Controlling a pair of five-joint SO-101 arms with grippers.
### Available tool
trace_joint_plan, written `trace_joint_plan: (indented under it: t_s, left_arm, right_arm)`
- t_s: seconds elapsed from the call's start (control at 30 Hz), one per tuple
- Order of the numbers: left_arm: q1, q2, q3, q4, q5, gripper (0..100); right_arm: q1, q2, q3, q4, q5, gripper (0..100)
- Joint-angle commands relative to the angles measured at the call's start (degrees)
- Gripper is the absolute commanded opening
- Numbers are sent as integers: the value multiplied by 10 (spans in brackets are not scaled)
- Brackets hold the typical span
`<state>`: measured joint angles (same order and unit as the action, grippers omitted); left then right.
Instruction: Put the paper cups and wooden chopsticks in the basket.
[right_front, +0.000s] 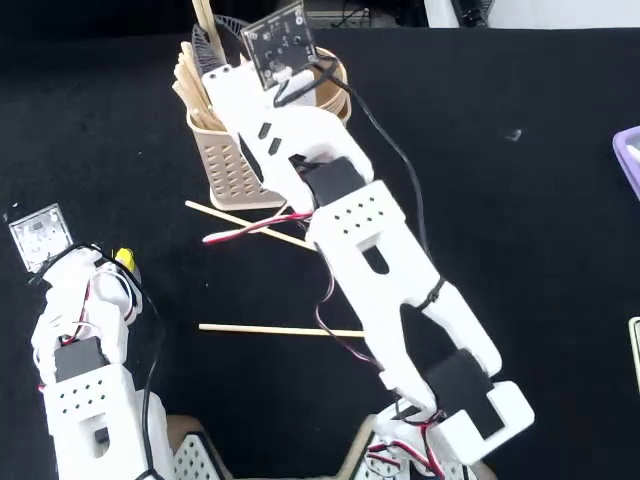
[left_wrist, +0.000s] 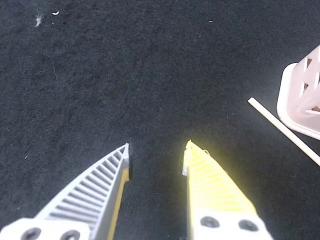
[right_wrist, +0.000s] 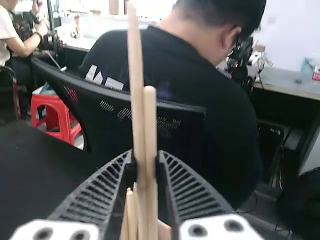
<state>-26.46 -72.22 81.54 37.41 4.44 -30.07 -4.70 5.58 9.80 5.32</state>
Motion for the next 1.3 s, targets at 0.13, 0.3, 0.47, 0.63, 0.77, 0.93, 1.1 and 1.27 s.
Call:
trace_joint_plan:
  t_s: [0.13, 0.3, 0.47, 0.63, 0.77, 0.93, 1.1, 1.27]
  left_arm:
    - [-1, -8, -5, -10, 0, 177]
    - [-1, -8, -5, -10, 0, 177]
    - [-1, -8, -5, -10, 0, 177]
    - [-1, -8, -5, -10, 0, 177]
    - [-1, -8, -5, -10, 0, 177]
    - [-1, -8, -5, -10, 0, 177]
    - [-1, -8, -5, -10, 0, 177]
    - [-1, -8, -5, -9, 0, 177]
  right_arm:
    - [-11, -5, -155, 186, -6, 169]
    - [-11, -44, -231, 321, -6, 163]
    - [-10, -142, -230, 491, -3, 162]
    - [-11, -198, -131, 650, -2, 162]
    - [-19, -202, 15, 687, 25, 162]
    - [-9, -201, 262, 549, 165, 162]
    - [47, -140, 355, 422, 222, 162]
    - [52, -11, 314, 422, 303, 162]
